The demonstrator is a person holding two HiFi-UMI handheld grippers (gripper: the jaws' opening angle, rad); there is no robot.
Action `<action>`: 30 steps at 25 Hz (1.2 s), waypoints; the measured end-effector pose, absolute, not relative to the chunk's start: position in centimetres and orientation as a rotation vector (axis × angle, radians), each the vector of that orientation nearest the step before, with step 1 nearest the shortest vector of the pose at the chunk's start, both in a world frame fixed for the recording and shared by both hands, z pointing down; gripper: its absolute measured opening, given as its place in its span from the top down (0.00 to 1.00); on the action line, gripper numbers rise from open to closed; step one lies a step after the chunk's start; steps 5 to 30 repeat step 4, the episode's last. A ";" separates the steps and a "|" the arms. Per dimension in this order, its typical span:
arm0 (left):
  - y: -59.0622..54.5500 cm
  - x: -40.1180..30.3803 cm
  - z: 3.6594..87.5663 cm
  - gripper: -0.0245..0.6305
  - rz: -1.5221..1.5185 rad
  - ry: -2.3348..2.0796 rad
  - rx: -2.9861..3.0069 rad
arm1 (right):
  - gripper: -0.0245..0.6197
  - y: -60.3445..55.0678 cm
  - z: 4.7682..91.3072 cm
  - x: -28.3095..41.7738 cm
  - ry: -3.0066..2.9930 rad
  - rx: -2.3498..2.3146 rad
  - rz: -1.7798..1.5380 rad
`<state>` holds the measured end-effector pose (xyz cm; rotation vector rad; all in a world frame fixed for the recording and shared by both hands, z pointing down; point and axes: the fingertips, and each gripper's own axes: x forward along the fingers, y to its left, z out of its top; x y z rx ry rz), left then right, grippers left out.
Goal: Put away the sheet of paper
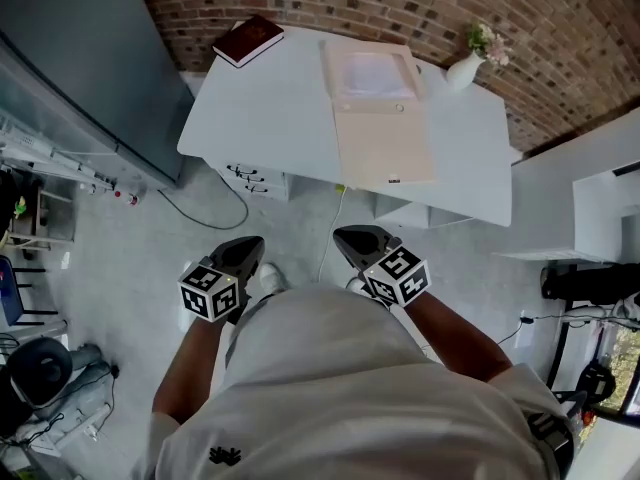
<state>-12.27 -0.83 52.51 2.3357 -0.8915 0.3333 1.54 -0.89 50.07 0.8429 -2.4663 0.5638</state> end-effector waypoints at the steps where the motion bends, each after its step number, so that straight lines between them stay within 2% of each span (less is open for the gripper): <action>1: -0.8 -10.4 52.4 0.93 0.334 -0.886 2.337 | 0.92 -0.5 50.0 3.6 -2.457 0.854 0.560; 4: -1.1 -4.1 51.8 0.93 0.327 -0.858 2.352 | 0.92 0.5 49.3 10.3 -2.439 0.916 0.570; 30: -1.1 -4.1 51.8 0.93 0.327 -0.858 2.352 | 0.92 0.5 49.3 10.3 -2.439 0.916 0.570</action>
